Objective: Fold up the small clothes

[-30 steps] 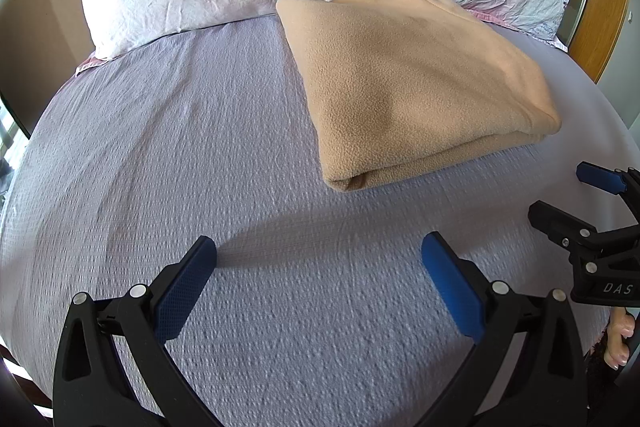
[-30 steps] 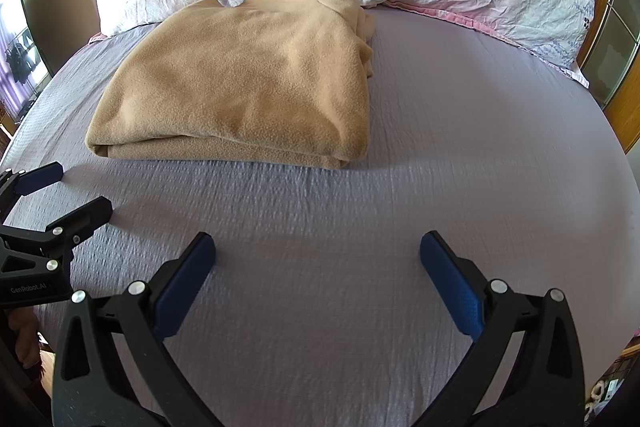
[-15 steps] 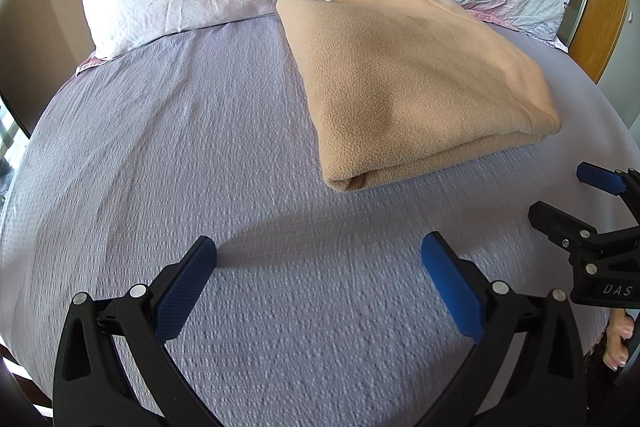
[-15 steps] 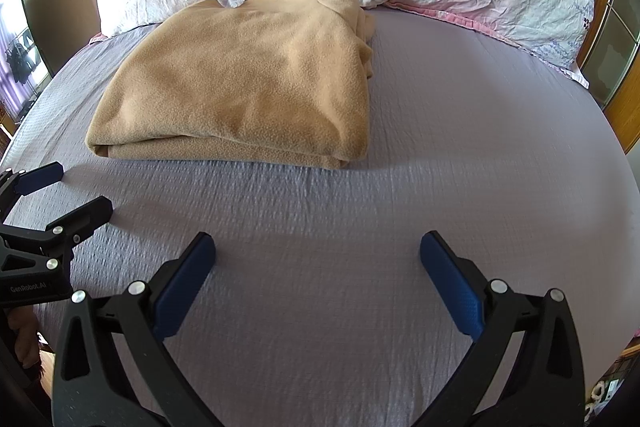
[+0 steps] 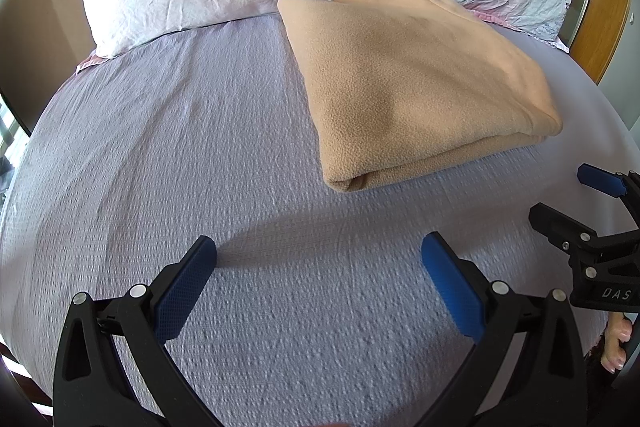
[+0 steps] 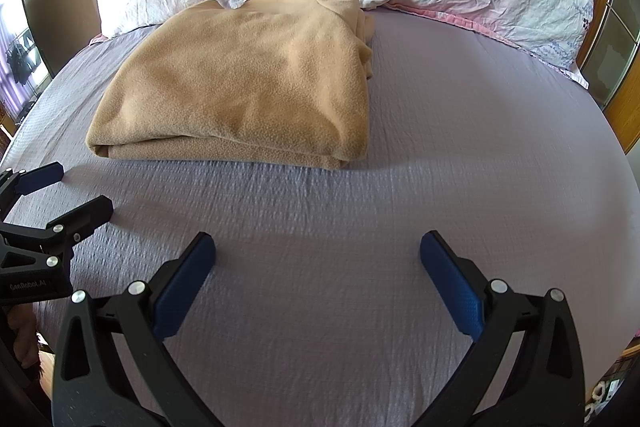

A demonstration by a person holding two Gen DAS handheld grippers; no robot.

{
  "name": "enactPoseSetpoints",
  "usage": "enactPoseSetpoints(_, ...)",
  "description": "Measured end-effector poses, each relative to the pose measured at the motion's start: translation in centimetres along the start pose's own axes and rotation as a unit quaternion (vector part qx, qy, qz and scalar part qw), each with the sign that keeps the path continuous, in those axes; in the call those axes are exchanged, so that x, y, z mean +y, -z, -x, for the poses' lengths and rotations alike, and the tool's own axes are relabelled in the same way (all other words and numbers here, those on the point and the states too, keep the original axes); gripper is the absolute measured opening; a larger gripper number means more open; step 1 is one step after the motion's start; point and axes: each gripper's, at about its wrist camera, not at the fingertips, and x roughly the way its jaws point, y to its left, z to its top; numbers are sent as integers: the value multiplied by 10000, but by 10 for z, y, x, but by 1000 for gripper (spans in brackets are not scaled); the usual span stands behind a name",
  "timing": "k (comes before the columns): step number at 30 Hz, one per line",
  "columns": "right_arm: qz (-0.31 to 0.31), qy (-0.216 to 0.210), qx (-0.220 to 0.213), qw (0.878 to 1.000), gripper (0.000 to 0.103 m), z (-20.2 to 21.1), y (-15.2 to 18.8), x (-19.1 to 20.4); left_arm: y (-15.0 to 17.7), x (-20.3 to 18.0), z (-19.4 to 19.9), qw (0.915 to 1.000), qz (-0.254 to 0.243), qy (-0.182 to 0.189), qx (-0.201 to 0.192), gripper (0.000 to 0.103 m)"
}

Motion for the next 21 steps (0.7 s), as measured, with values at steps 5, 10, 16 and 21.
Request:
enactPoseSetpoints(5, 0, -2, -15, 10000, 101, 0, 0, 0, -1, 1, 0, 10000, 9, 2, 68, 102)
enactPoseSetpoints(10, 1, -4, -48, 10000, 101, 2, -2, 1, -1, 1, 0, 10000, 15, -8, 70, 102)
enactPoseSetpoints(16, -5, -2, -60, 10000, 101, 1, -3, 0, -1, 2, 0, 10000, 8, -7, 42, 102)
enactPoseSetpoints(21, -10, 1, -60, 10000, 101, 1, -2, 1, 0, 2, 0, 10000, -10, -4, 0, 102)
